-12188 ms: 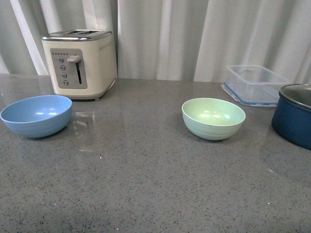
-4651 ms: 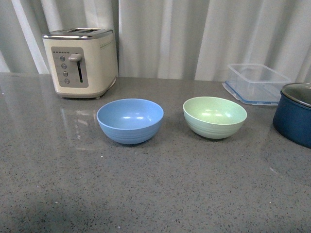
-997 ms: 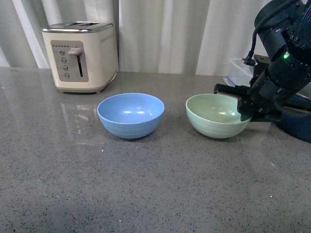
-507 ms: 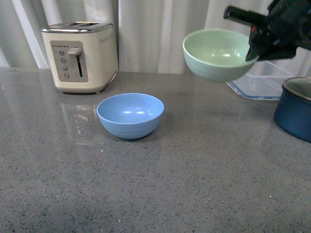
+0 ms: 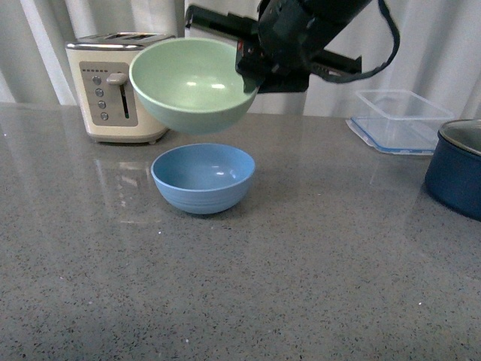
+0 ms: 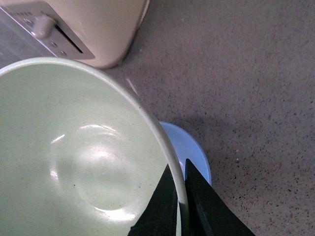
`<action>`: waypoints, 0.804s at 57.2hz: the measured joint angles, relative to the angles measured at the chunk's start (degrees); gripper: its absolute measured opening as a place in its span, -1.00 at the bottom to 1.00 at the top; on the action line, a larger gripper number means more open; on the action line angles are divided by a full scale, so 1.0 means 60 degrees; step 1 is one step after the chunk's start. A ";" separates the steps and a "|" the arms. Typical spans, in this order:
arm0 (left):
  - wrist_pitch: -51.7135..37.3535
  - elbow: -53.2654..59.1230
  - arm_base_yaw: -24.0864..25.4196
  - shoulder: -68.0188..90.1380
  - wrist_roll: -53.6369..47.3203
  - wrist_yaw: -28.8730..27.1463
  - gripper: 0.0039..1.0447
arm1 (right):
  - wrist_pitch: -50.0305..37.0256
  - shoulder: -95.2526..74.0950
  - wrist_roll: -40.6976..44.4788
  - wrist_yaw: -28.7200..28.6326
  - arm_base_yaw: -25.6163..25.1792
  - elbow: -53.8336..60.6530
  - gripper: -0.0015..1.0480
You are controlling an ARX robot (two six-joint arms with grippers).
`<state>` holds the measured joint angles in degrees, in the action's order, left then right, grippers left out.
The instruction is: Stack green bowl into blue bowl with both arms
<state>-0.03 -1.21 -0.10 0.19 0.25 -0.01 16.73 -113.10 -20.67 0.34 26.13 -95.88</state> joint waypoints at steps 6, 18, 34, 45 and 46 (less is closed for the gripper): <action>0.0000 0.0000 0.0000 0.0000 0.0000 0.0000 0.88 | -0.0004 -0.0470 0.0098 0.0284 0.0109 -0.0069 -0.97; 0.0000 0.0000 0.0000 0.0000 0.0000 0.0000 0.88 | -0.0025 -0.1100 0.0244 0.0692 0.0193 -0.0168 -0.97; 0.0000 0.0000 0.0000 0.0000 0.0000 0.0000 0.88 | -0.0226 -0.1421 0.0393 0.0943 0.0142 -0.0175 -0.96; 0.0000 0.0000 0.0000 0.0000 0.0000 0.0000 0.88 | -0.0568 -0.1202 0.0332 0.0630 0.0015 -0.0004 -0.39; 0.0000 0.0000 0.0000 0.0000 0.0000 0.0000 0.88 | -0.0590 -0.1166 0.0317 0.0605 0.0004 0.0033 -0.35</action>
<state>-0.03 -1.21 -0.10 0.19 0.25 -0.01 13.19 -120.09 -18.76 3.97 26.15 -95.68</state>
